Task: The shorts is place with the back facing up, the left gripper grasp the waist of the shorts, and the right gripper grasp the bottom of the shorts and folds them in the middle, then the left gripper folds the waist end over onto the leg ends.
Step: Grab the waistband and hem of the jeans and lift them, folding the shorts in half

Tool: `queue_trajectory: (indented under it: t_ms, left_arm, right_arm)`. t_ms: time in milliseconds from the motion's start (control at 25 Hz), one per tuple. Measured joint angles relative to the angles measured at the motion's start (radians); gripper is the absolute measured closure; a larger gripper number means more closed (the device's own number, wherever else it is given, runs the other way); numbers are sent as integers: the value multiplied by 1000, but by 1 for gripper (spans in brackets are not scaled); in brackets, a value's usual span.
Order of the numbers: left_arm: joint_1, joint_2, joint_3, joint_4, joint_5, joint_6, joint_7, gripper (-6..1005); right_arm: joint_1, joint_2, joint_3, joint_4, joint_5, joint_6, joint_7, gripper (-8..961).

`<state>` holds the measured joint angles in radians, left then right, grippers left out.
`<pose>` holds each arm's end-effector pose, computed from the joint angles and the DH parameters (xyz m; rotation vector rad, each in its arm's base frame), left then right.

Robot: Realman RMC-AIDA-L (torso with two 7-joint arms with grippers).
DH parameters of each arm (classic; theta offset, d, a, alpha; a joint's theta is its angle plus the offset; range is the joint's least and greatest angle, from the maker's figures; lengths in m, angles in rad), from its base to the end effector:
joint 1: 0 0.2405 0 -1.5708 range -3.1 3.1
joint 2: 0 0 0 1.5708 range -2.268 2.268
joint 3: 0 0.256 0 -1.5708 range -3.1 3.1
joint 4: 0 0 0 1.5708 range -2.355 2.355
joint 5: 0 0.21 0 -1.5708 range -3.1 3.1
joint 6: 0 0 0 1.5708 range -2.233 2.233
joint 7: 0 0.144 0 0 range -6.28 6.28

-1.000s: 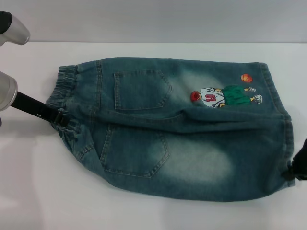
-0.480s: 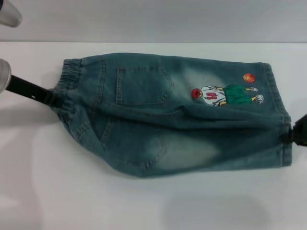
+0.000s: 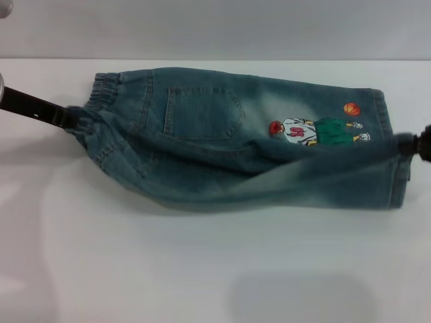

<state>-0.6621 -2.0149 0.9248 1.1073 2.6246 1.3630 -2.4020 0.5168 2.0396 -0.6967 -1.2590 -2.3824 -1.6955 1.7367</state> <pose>-0.2463 0.4067 0.0740 -2.2839 -1.1200 0.1690 0.2563 0.3439 0.1007 -2.6676 0.5669 0.0110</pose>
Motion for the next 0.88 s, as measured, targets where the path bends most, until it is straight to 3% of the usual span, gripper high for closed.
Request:
queue_trajectory:
  t_ms: [320, 880]
  left_arm:
    - [20, -8, -14, 46, 0, -39, -1, 944]
    - [36, -36, -4, 46, 0, -169, -2, 946]
  right_arm:
    - [-28, 0, 119, -1, 135, 39, -87, 954]
    - [-89, 24, 136, 9, 201, 171, -96, 954]
